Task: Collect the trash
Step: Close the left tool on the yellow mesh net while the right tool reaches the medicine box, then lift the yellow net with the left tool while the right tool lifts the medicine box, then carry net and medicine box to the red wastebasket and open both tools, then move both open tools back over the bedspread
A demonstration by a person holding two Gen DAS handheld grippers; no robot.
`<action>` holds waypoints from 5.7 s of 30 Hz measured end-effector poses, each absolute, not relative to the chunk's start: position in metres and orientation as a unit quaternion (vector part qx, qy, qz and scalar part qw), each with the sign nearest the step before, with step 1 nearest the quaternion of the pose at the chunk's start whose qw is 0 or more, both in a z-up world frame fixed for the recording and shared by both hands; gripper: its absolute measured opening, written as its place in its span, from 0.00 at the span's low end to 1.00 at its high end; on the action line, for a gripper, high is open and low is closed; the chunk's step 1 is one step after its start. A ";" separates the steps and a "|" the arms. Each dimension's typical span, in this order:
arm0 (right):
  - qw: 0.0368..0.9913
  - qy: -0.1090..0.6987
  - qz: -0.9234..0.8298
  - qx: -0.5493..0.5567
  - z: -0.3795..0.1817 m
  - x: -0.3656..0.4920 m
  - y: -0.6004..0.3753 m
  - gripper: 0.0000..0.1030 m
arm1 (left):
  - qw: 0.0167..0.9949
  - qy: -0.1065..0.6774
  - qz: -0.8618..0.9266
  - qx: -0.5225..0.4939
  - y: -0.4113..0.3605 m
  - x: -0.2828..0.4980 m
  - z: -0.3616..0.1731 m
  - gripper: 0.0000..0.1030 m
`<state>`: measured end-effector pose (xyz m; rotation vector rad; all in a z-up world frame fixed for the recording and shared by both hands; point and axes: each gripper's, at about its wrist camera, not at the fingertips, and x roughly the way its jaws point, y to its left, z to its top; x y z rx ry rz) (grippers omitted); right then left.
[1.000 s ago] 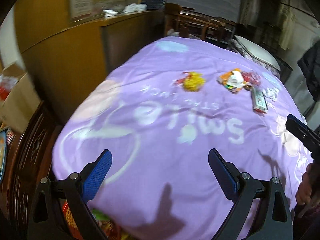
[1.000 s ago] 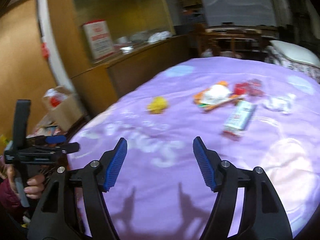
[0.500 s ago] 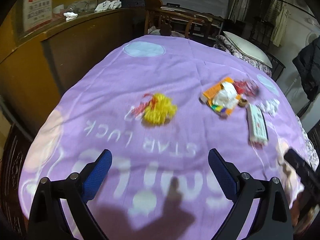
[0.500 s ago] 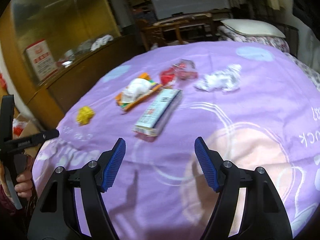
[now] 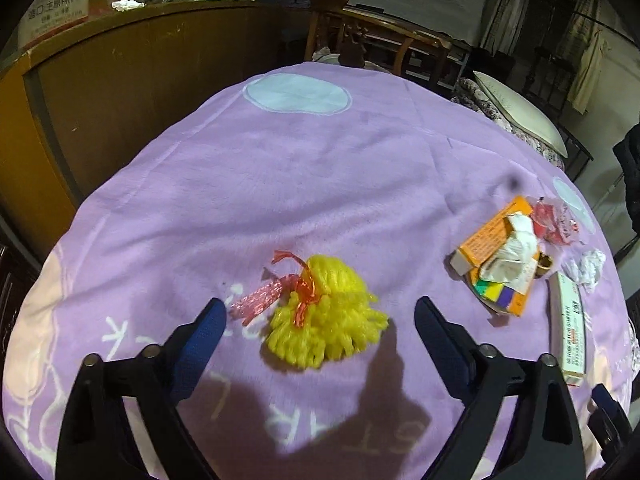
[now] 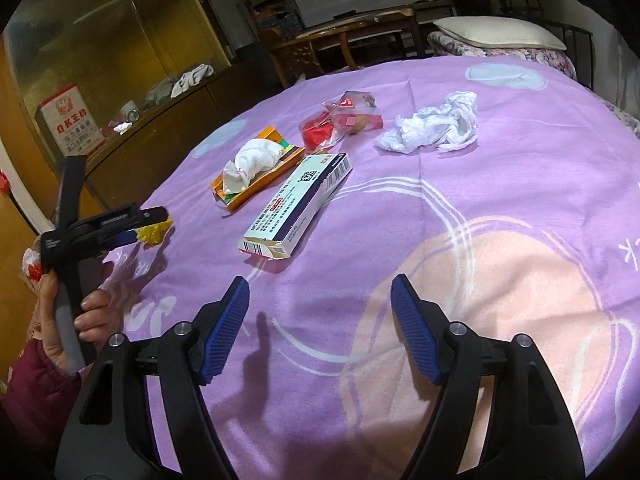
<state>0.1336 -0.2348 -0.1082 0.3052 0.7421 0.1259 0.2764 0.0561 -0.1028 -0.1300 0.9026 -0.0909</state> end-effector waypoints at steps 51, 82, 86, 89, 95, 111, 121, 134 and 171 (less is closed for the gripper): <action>0.904 0.396 0.029 0.157 -0.114 0.231 -0.202 0.74 | 0.898 0.422 -0.109 -0.065 0.012 0.342 -0.110 0.41; 0.918 0.352 0.086 0.161 -0.085 0.172 -0.188 0.42 | 0.917 0.378 -0.100 -0.081 0.079 0.185 -0.044 0.34; 0.920 0.337 0.117 0.163 -0.068 0.147 -0.176 0.42 | 0.923 0.364 -0.095 -0.080 0.093 0.153 -0.025 0.34; 0.922 0.323 0.140 0.158 -0.052 0.129 -0.164 0.42 | 0.928 0.354 -0.088 -0.081 0.106 0.128 -0.014 0.34; 0.923 0.296 0.193 0.150 -0.024 0.093 -0.139 0.42 | 0.933 0.342 -0.071 -0.088 0.133 0.080 0.005 0.34; 0.898 0.287 0.316 0.103 -0.004 0.019 -0.045 0.43 | 0.913 0.396 0.014 -0.093 0.241 -0.039 -0.022 0.34; 0.872 0.328 0.358 0.064 -0.021 0.005 0.017 0.43 | 0.862 0.484 0.041 -0.143 0.309 -0.079 -0.113 0.37; 0.828 0.379 0.414 0.001 -0.046 -0.007 0.097 0.44 | 0.852 0.470 0.132 -0.192 0.378 -0.102 -0.135 0.88; 0.792 0.394 0.464 -0.033 -0.068 0.006 0.164 0.68 | 0.865 0.438 0.183 -0.163 0.393 -0.103 -0.099 0.91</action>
